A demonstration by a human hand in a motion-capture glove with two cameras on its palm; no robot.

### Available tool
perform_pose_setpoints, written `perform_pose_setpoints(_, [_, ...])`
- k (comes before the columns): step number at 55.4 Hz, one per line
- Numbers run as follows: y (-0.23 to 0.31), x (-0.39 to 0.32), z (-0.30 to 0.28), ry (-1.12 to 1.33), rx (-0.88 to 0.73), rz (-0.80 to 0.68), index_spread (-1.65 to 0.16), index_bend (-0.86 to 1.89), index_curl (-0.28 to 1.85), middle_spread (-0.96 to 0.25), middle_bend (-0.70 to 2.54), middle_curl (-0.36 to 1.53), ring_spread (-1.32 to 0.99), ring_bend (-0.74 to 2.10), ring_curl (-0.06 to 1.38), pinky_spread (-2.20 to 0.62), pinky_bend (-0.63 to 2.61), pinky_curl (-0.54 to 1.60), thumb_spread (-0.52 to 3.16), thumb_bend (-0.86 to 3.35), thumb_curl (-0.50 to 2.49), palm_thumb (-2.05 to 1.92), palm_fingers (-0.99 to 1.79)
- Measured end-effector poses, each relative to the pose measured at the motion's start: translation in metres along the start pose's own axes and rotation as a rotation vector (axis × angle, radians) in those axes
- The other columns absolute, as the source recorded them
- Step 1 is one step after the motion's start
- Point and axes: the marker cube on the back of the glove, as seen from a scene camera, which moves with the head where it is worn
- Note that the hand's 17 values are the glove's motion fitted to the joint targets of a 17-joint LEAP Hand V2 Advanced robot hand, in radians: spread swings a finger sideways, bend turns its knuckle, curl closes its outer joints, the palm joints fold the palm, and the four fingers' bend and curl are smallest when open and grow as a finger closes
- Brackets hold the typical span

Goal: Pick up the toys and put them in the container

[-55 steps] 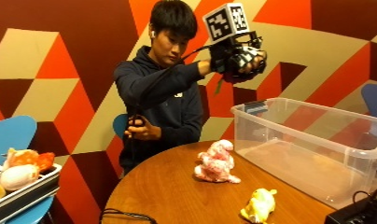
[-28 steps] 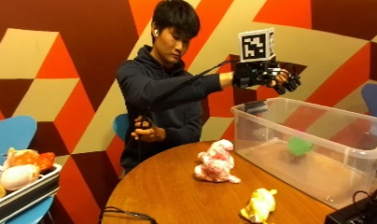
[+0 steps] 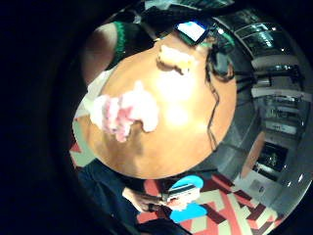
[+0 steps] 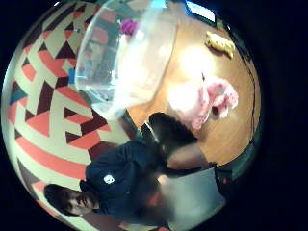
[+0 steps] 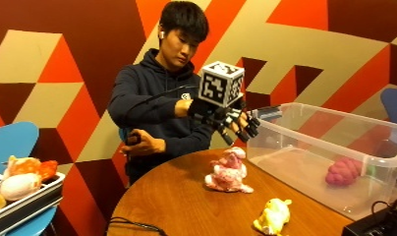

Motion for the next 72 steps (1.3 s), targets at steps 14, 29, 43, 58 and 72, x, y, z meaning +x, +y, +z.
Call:
perform_pose_setpoints(14, [-0.009,-0.002,0.098,0.098,-0.178,-0.009,-0.26,0.11,0.28,0.01,0.12,0.42,0.01,0.26,0.21,0.06,0.94,0.34,1.24,-0.01,0.37,0.07,-0.23])
perform_pose_setpoints(29, [-0.028,0.005,0.125,0.016,-0.078,-0.013,-0.28,0.23,0.29,-0.02,0.2,0.38,-0.02,0.55,0.28,-0.03,0.97,0.32,1.32,0.12,0.43,0.39,0.43])
perform_pose_setpoints(43, [-0.044,-0.002,0.127,-0.098,0.009,-0.066,-0.26,0.43,0.41,-0.12,0.47,0.52,-0.29,0.87,0.42,-0.3,0.87,0.34,1.11,0.24,0.62,0.71,0.93])
perform_pose_setpoints(58, [-0.019,-0.027,0.026,-0.073,0.184,-0.015,-0.31,0.75,0.67,-0.2,0.71,0.71,-0.42,0.98,0.54,-0.36,0.91,0.43,0.78,0.24,0.82,0.74,0.86])
perform_pose_setpoints(72, [-0.006,-0.077,-0.106,-0.028,0.377,-0.111,-0.34,0.87,0.84,-0.23,0.83,0.83,-0.47,1.08,0.65,-0.38,1.03,0.52,0.52,0.22,0.97,0.72,0.71])
